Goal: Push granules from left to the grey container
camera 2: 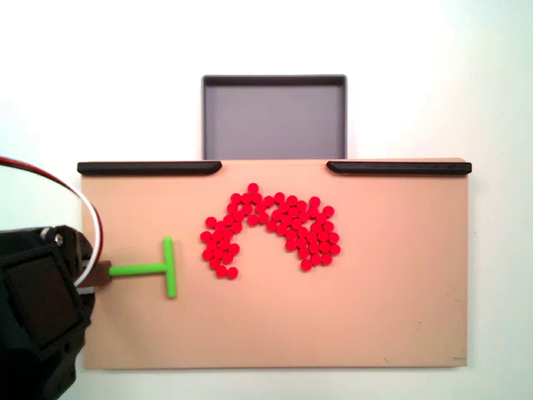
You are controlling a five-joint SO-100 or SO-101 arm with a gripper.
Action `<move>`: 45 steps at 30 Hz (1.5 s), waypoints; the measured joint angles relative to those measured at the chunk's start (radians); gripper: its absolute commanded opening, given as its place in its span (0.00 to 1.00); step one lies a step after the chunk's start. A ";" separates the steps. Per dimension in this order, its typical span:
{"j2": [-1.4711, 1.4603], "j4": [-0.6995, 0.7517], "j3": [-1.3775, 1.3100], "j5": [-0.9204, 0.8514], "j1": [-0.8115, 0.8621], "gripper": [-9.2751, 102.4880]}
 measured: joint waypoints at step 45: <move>-0.078 0.002 -0.080 -0.081 0.072 0.08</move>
